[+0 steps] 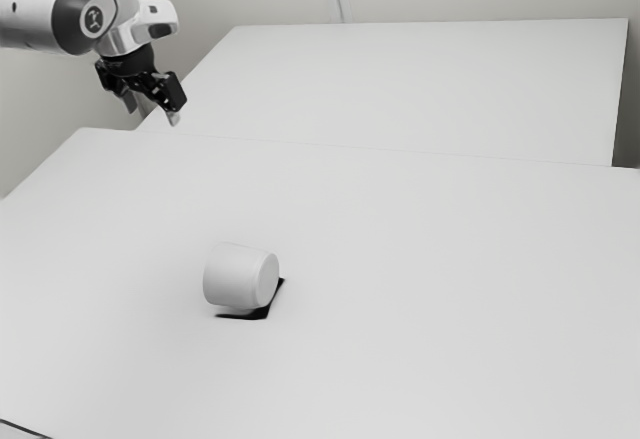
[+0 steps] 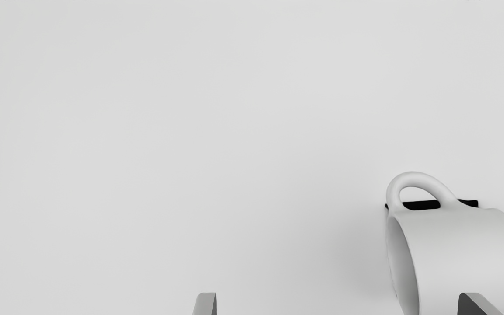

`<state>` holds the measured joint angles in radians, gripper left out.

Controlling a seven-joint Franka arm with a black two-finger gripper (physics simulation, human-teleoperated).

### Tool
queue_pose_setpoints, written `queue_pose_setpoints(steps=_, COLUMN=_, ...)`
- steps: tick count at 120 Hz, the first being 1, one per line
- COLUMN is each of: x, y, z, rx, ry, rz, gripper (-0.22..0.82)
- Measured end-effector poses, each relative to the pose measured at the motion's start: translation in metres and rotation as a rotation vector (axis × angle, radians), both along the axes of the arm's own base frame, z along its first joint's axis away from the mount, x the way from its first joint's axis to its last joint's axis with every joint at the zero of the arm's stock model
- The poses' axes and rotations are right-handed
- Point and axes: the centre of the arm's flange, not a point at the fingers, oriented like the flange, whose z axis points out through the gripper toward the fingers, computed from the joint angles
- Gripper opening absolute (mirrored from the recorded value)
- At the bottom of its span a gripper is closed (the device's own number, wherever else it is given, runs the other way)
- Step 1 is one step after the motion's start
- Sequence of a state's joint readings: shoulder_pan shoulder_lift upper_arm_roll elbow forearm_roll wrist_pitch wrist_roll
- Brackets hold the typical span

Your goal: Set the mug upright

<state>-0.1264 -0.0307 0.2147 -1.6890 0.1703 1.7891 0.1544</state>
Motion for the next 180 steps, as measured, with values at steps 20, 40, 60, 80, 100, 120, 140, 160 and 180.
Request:
queue_pose_setpoints(steps=20, x=0.001, y=0.0, z=-0.005, rx=-0.007, ry=0.006, rz=0.011, gripper=0.6)
queue_pose_setpoints(steps=40, x=-0.004, y=-0.002, z=-0.048, rx=-0.202, ry=0.08, rz=0.073, gripper=0.6)
queue_pose_setpoints(steps=60, x=-0.008, y=0.017, z=-0.084, rx=-0.41, ry=0.166, rz=0.185, gripper=0.6)
queue_pose_setpoints(steps=80, x=-0.013, y=0.075, z=-0.123, rx=-0.553, ry=0.232, rz=0.332, gripper=0.6)
queue_pose_setpoints(steps=100, x=-0.02, y=0.134, z=-0.174, rx=-0.699, ry=0.282, rz=0.466, gripper=0.6)
queue_pose_setpoints(steps=120, x=-0.014, y=0.144, z=-0.231, rx=-0.827, ry=0.338, rz=0.505, gripper=0.6)
queue_pose_setpoints(steps=140, x=-0.023, y=0.131, z=-0.286, rx=-0.979, ry=0.396, rz=0.549, gripper=0.6)
queue_pose_setpoints(steps=160, x=-0.034, y=0.114, z=-0.31, rx=-1.096, ry=0.414, rz=0.584, gripper=0.6)
queue_pose_setpoints(steps=180, x=-0.03, y=0.098, z=-0.324, rx=-1.184, ry=0.413, rz=0.601, gripper=0.6)
